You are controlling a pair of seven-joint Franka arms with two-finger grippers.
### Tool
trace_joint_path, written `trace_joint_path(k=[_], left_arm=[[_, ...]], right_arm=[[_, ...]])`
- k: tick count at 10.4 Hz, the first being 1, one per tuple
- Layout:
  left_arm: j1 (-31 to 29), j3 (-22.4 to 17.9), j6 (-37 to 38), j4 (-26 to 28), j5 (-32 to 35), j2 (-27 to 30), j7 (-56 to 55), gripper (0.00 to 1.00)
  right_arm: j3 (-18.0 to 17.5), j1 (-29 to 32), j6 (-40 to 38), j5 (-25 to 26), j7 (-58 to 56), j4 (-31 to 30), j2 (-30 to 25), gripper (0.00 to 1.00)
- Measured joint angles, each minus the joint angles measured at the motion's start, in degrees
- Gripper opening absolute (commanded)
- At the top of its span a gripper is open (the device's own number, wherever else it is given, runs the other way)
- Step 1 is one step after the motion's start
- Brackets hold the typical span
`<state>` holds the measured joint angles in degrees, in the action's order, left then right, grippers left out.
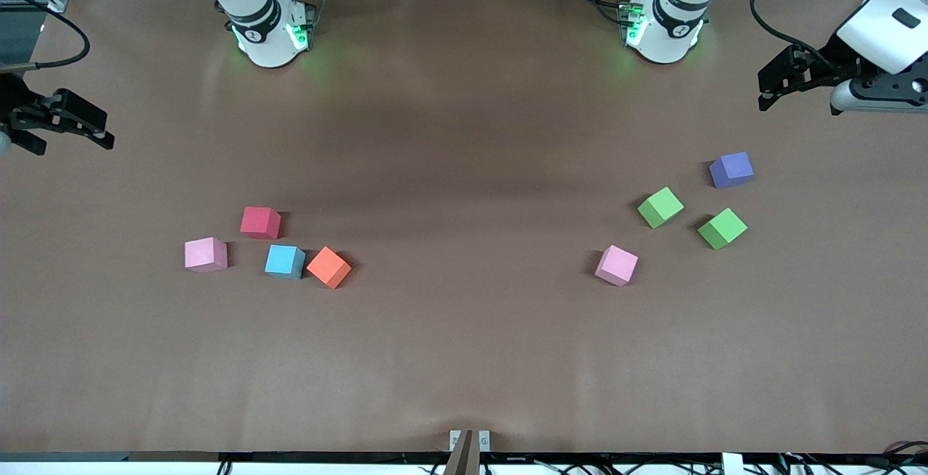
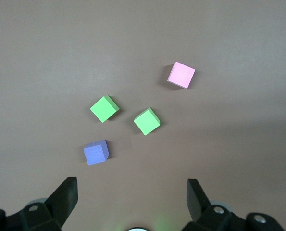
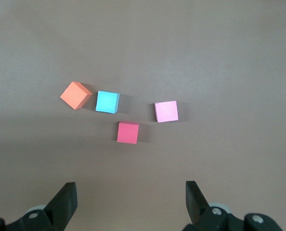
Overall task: Arrange blocks into number 1
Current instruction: 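Move the right gripper toward orange while the left gripper reaches pink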
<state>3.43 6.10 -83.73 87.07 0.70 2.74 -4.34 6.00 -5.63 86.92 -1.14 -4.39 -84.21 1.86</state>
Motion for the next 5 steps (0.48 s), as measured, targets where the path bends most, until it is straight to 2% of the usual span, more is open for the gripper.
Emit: trace_joint_path(k=[3, 5], left_arm=[[-0.7, -0.3, -0.1, 0.3, -0.2, -3.0, -0.2, 1.00], [-0.7, -0.4, -4.3, 2.5, -1.0, -6.8, -2.0, 1.00]], right_arm=[[0.0, 0.0, 0.2, 0.0, 0.0, 0.0, 0.3, 1.00], [0.0, 0.0, 0.2, 0.0, 0.0, 0.0, 0.3, 1.00]])
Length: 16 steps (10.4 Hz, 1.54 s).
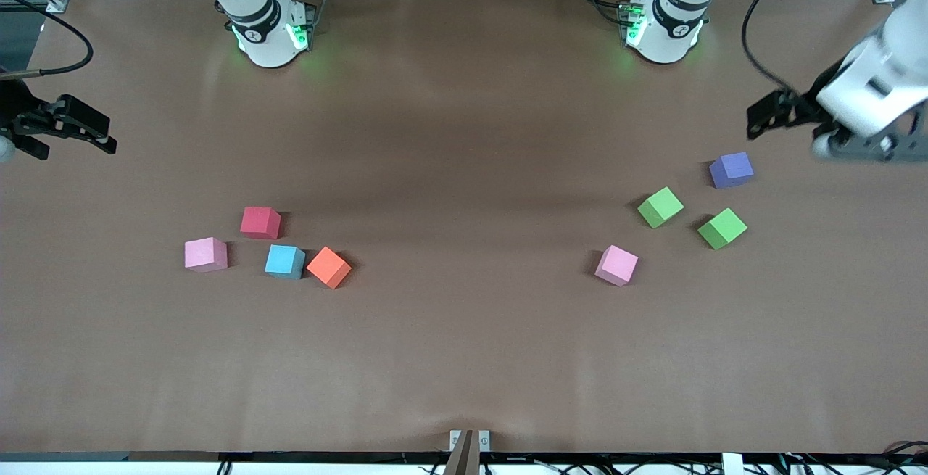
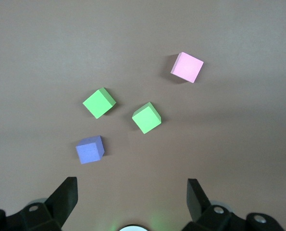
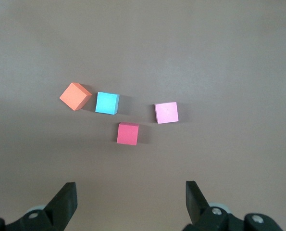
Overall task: Arrange blocks into number 1
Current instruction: 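Move the right gripper toward orange while the left gripper reaches pink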
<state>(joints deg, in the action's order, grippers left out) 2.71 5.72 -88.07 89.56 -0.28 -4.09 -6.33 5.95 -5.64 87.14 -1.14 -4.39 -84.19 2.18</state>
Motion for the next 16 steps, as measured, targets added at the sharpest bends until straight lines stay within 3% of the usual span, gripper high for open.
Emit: trace_joint_path(k=[3, 5, 8, 12, 16], left_arm=[[1.3, 1.2, -15.5, 10.3, -0.1, -4.0, -5.5, 1.00], [4.6, 1.5, -22.5, 13.2, -0.1, -8.3, -7.9, 1.00], [6.8, 1.6, -28.9, 12.3, 0.1, -15.2, -8.3, 1.00], [8.0, 1.6, -29.7, 6.4, 3.3, -24.5, -2.3, 1.00], [8.9, 2.4, -33.0, 5.1, 3.4, -29.0, 3.1, 1.00]], right_arm=[[-0.1, -0.2, -0.8, 0.0, 0.0, 0.1, 0.0, 1.00], [-0.3, -0.8, -1.6, 0.0, 0.0, 0.2, -0.1, 1.00], [-0.3, -1.4, -1.6, 0.0, 0.0, 0.2, 0.2, 1.00], [-0.4, -2.1, -0.6, 0.0, 0.0, 0.1, 0.7, 1.00], [-0.5, -3.3, 6.0, 0.0, 0.0, -4.1, 2.7, 1.00]])
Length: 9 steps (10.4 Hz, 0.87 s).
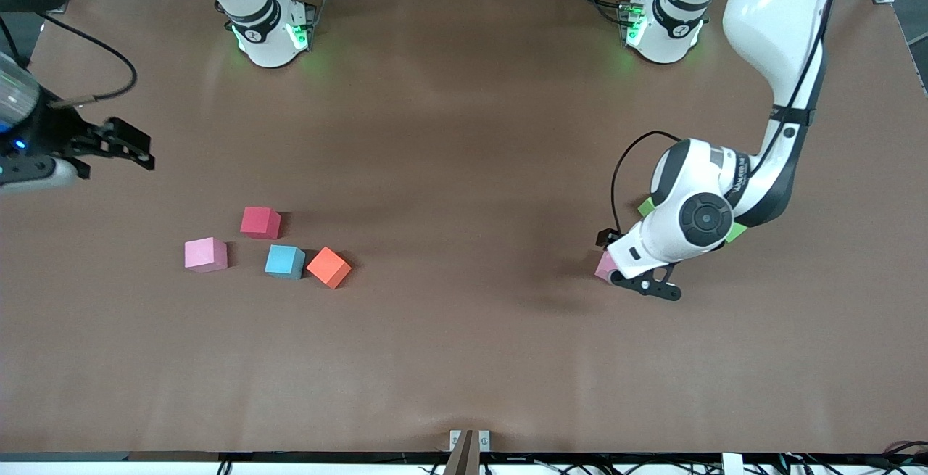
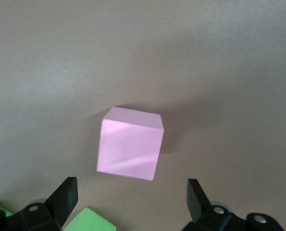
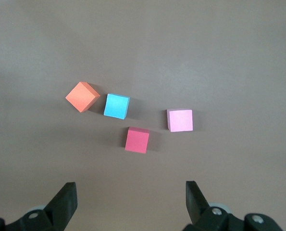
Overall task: Arrange blocks into number 1
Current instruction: 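Move the right gripper toward orange while the left gripper reaches pink, then grasp the pink block with the left gripper while the right gripper descends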
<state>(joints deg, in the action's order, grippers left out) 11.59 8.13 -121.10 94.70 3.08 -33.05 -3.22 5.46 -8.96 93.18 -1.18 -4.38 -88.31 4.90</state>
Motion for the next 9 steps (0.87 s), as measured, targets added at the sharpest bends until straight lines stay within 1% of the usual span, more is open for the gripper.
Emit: trace_joint_path(k=[2, 5, 6, 9], left_arm=[[0.3, 0.1, -1.9, -0.1, 0.0, -2.4, 0.1, 1.00], [0.0, 0.0, -3.6, -0.3, 0.2, -4.4, 2.4, 1.00], [-0.1, 0.0, -3.7, -0.3, 0.3, -4.5, 3.1, 1.00], [-0.2, -0.1, -3.9, -0.5, 0.6, -4.7, 3.7, 1.00]], right_arm=[[-0.1, -1.6, 4.0, -0.3, 2.1, -2.7, 1.6, 1.00], [-0.2, -4.9, 8.8, -3.1, 14.0, -4.2, 4.7, 1.00], [-0.3, -5.8, 10.8, -3.3, 16.3, -4.8, 5.7, 1.00], [-0.3, -6.2, 16.8, -3.5, 17.7, -8.6, 8.5, 1.00]])
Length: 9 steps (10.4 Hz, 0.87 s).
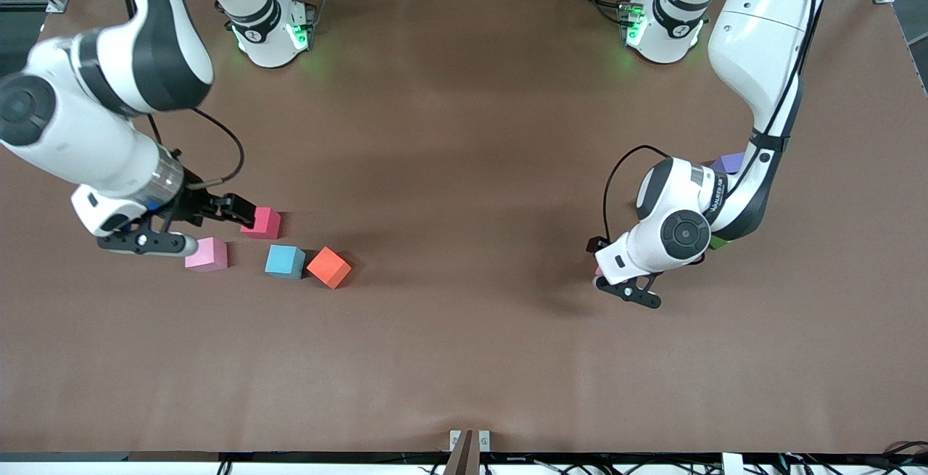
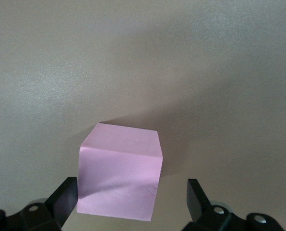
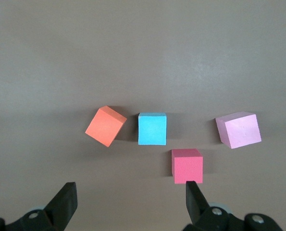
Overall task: Arrange blocks into number 1
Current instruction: 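Grasp the pink block with the left gripper while the right gripper descends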
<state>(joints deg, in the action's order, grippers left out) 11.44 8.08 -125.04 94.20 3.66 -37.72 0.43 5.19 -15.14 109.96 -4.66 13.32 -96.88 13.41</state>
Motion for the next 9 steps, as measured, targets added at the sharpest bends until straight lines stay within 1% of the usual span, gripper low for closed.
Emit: trace_joint_path(k=[3, 4, 6, 7, 8, 9], left_arm=[[0.0, 0.0, -0.8, 0.0, 4.1, -0.5, 0.0, 1.00], [0.0, 0.0, -0.9, 0.0, 4.6, -0.8, 0.0, 1.00], [0.0, 0.0, -0.9, 0.0, 4.7, -1.5, 0.0, 1.00], [0.0, 0.0, -1.0, 0.0, 4.6, -1.9, 0.0, 0.44], [0.0, 0.1, -1.7, 0.0, 4.0, -2.4, -0.1, 0.00], [0.0, 0.1, -2.5, 0.0, 3.3, -2.7, -0.1, 0.00]], right_arm=[[0.0, 0.0, 2.8, -2.4, 0.6, -0.8, 5.5, 1.00], [0.0, -0.2, 3.7, -3.0, 0.9, -0.8, 7.2, 1.00], [0.0, -1.7, 6.5, -4.8, 6.6, -0.8, 9.8, 1.00], [0.2, -3.3, 7.7, -5.2, 11.6, -0.8, 10.5, 1.00], [0.9, -5.5, 8.8, -5.3, 17.2, -0.8, 11.1, 1.00], [2.2, -7.7, 9.7, -5.8, 22.3, -0.8, 11.8, 1.00]])
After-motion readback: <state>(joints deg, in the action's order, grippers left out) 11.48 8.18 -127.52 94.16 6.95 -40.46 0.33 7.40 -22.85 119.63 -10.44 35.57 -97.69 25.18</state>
